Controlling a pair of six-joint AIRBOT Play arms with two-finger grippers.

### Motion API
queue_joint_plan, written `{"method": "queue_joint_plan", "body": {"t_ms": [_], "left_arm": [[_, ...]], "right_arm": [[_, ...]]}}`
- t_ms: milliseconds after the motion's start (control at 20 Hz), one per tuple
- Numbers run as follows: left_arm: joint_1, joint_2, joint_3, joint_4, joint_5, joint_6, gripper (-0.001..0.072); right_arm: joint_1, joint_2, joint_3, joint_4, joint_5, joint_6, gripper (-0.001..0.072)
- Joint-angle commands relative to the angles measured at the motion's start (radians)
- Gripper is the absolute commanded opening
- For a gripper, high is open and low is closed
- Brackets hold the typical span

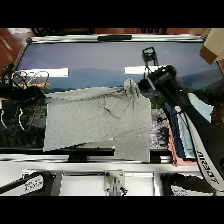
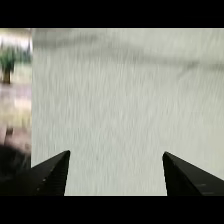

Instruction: Fold the shirts.

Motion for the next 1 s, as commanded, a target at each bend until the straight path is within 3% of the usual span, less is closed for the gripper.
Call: {"method": "queue_joint_plan", "body": {"t_ms": [0, 200, 300, 550, 950], "left_arm": [[0.071, 0.157, -0.167, 0.009, -0.211, 0.032, 0.0661], [0.251, 0.350, -0.458, 0.006, -0.193, 0.117, 0.0661], [0.323, 0.348, -0.561, -0.014, -0.196, 0.161, 0.0663], [0.365, 0.310, -0.631, -0.020, -0.033, 0.220, 0.0663], [0.363, 0.109, -0.635, -0.021, -0.025, 0.313, 0.0663]], "right_arm": [[-0.141, 0.050, -0.064, 0.106, 0.274, -0.256, 0.0568], [-0.340, 0.084, -0.167, 0.706, 0.254, -0.458, 0.0568], [-0.370, 0.083, -0.168, 0.862, 0.242, -0.500, 0.0568], [-0.361, 0.083, -0.168, 0.877, 0.244, -0.520, 0.0568], [-0.361, 0.083, -0.168, 0.891, 0.248, -0.522, 0.0568]]}}
